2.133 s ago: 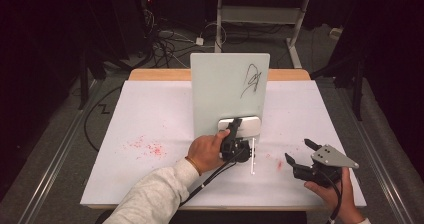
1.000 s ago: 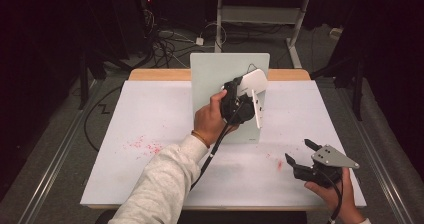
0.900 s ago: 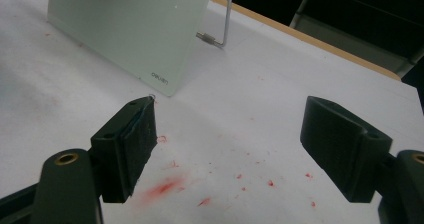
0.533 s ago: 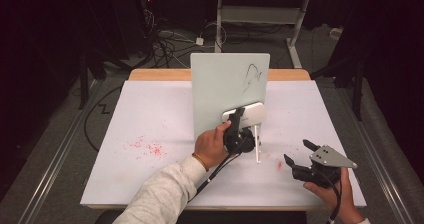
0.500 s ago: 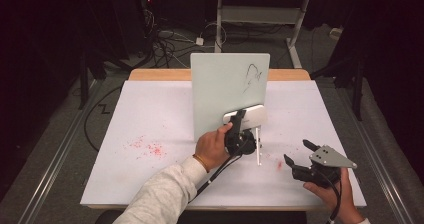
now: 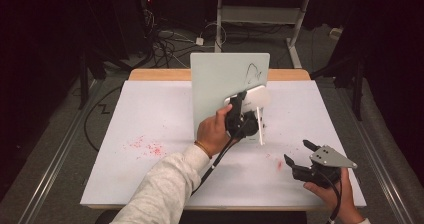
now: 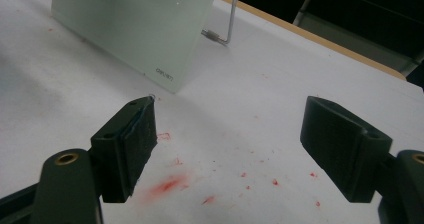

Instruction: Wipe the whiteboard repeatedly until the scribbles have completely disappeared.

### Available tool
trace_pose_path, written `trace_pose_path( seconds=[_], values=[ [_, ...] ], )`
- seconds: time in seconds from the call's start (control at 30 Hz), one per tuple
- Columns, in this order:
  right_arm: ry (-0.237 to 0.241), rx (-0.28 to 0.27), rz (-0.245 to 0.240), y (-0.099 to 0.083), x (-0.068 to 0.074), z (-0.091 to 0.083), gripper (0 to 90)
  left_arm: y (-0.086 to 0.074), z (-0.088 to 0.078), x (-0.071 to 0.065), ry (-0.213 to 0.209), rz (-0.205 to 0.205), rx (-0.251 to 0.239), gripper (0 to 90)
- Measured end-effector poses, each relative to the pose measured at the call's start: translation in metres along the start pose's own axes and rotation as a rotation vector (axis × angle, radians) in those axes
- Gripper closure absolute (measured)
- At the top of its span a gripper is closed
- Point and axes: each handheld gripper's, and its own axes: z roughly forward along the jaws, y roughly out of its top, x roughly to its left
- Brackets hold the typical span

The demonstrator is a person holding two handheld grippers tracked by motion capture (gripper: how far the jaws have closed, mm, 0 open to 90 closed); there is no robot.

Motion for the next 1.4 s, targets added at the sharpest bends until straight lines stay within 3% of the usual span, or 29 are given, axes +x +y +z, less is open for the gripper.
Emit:
trace_pose_path(
  seconds=[0.17,0.27,0.37,0.47,0.57,0.9,1.1,1.4],
  values=[
    [-0.001,0.005,0.003,0.000,0.000,0.000,22.8,0.009,0.002,0.033,0.035,-0.075,0.002,29.3],
    [0.003,0.006,0.002,0.000,0.001,0.001,22.8,0.014,0.003,0.049,0.026,-0.147,-0.006,29.3],
    [0.001,0.009,0.001,0.000,0.001,0.001,22.9,0.017,0.004,0.054,0.038,-0.153,-0.003,29.2],
    [0.006,0.007,0.002,-0.001,0.001,0.001,22.8,0.014,0.003,0.052,0.042,-0.172,-0.004,29.3],
    [0.005,0.006,0.001,0.000,0.001,0.001,22.8,0.007,0.002,0.041,0.053,-0.159,0.000,29.3],
    [0.006,0.007,-0.002,0.000,0.002,0.001,22.8,-0.025,-0.007,-0.018,0.046,-0.114,0.003,29.3],
    [0.008,0.009,-0.005,0.000,0.003,0.002,22.8,-0.018,-0.004,-0.012,0.039,-0.132,0.005,29.3],
    [0.006,0.008,-0.002,0.000,0.001,0.001,22.8,0.014,0.005,0.019,0.051,-0.165,0.000,29.3]
  ],
)
